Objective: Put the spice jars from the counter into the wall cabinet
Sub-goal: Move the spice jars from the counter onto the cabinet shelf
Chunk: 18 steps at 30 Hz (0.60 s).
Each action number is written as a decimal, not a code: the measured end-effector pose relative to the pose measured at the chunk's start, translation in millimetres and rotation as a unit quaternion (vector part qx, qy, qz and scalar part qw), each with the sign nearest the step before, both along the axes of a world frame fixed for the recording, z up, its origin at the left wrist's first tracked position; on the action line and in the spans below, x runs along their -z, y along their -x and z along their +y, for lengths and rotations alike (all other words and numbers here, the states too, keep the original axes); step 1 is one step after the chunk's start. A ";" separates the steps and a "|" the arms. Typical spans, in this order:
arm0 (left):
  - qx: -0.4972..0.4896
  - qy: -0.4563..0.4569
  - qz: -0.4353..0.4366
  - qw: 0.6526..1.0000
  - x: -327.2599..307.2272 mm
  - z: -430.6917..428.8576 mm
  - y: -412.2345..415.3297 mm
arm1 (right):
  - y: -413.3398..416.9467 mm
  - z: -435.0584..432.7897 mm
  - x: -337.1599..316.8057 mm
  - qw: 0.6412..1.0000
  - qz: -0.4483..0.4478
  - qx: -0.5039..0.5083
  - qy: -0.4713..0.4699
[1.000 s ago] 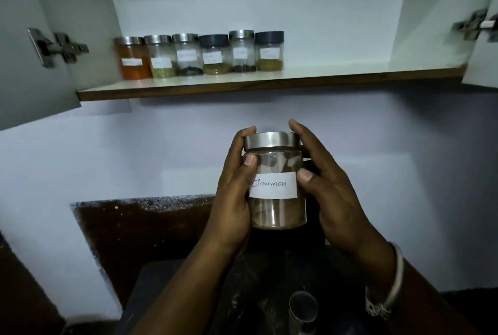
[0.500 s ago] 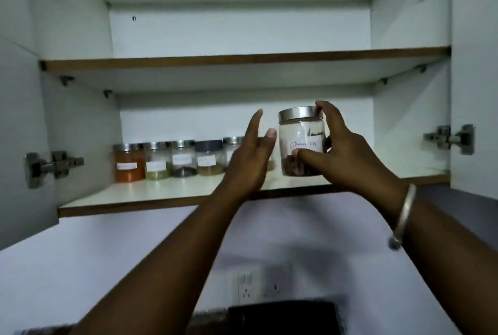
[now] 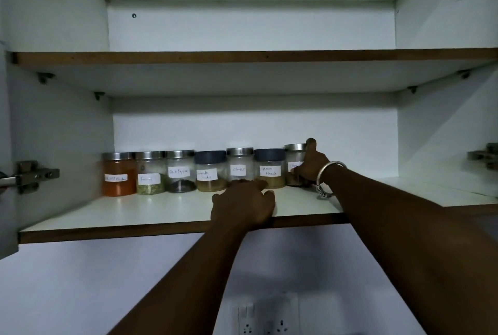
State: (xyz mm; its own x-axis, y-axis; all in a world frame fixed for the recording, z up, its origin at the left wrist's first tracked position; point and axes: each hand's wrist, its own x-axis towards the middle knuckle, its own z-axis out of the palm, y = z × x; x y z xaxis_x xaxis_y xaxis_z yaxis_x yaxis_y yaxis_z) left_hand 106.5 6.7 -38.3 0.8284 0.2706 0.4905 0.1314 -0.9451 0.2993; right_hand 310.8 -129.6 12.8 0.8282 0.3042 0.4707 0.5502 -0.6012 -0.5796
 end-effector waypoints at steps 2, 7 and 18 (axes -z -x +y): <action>-0.008 -0.007 -0.002 1.000 1.2 0.2 -1.3 | -7.1 4.4 5.5 1.000 0.023 0.002 0.004; -0.013 -0.012 -0.027 0.999 3.1 -3.0 2.2 | -1.5 1.5 11.0 0.998 0.038 -0.028 0.042; -0.020 -0.108 -0.112 0.988 13.8 -21.1 37.7 | 147.2 -44.5 40.3 0.960 0.130 -0.191 0.156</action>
State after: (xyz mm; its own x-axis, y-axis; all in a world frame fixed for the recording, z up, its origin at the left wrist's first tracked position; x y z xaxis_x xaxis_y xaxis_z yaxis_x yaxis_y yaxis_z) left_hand 68.8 -14.4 -52.1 0.6835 0.1701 0.7099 0.1238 -0.9854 0.1169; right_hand 163.6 -174.1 -27.5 0.7050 0.7022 0.0994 0.6259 -0.5502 -0.5527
